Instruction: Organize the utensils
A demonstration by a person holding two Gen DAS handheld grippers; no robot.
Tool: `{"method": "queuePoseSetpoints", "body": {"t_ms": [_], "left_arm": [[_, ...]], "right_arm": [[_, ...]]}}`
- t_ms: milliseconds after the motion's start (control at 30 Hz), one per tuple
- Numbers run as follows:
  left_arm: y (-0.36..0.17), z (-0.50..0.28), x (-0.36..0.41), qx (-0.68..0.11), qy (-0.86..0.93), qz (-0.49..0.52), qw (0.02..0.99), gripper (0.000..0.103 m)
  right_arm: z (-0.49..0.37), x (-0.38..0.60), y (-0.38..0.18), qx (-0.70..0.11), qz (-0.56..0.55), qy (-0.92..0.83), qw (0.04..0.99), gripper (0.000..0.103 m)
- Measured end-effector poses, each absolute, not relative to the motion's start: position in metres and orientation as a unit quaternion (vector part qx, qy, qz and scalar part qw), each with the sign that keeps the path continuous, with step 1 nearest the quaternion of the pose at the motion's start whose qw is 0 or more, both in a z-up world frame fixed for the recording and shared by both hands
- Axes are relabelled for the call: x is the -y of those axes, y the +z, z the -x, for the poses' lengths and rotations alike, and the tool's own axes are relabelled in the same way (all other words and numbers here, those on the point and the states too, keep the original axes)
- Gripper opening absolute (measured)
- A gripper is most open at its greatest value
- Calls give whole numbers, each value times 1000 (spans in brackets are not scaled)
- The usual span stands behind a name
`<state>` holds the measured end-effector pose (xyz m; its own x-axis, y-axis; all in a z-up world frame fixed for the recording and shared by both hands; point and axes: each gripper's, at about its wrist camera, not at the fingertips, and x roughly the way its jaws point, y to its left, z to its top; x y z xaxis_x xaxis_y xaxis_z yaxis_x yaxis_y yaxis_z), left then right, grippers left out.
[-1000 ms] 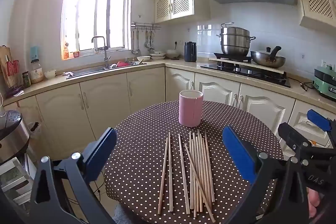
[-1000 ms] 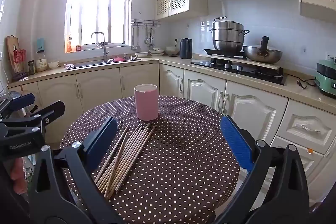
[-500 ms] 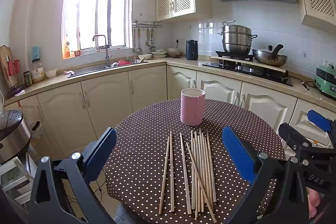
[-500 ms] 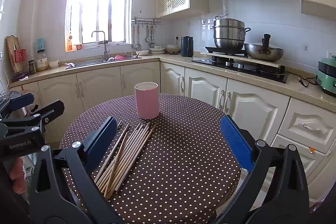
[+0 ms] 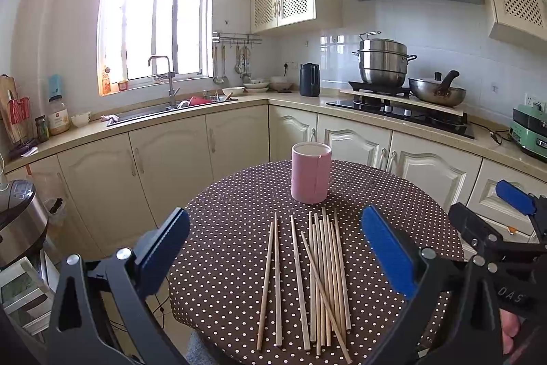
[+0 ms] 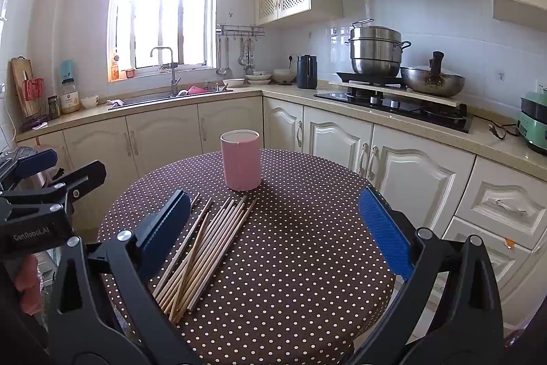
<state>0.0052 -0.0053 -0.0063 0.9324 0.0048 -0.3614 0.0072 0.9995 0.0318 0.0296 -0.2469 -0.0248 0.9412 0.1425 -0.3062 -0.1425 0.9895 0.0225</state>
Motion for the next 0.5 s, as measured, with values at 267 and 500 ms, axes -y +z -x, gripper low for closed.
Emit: {"method": "queuePoseSetpoints", "body": {"t_ms": [267,500], "left_arm": [[-5,-8,6,-186,-5,-19,982,99],[-4,-8,6,-186,-6,-18,982,99]], "right_arm": [[-31,245,-28,-160,0,73,984,97],[-31,242,-27,-163,0,74,984,97]]}}
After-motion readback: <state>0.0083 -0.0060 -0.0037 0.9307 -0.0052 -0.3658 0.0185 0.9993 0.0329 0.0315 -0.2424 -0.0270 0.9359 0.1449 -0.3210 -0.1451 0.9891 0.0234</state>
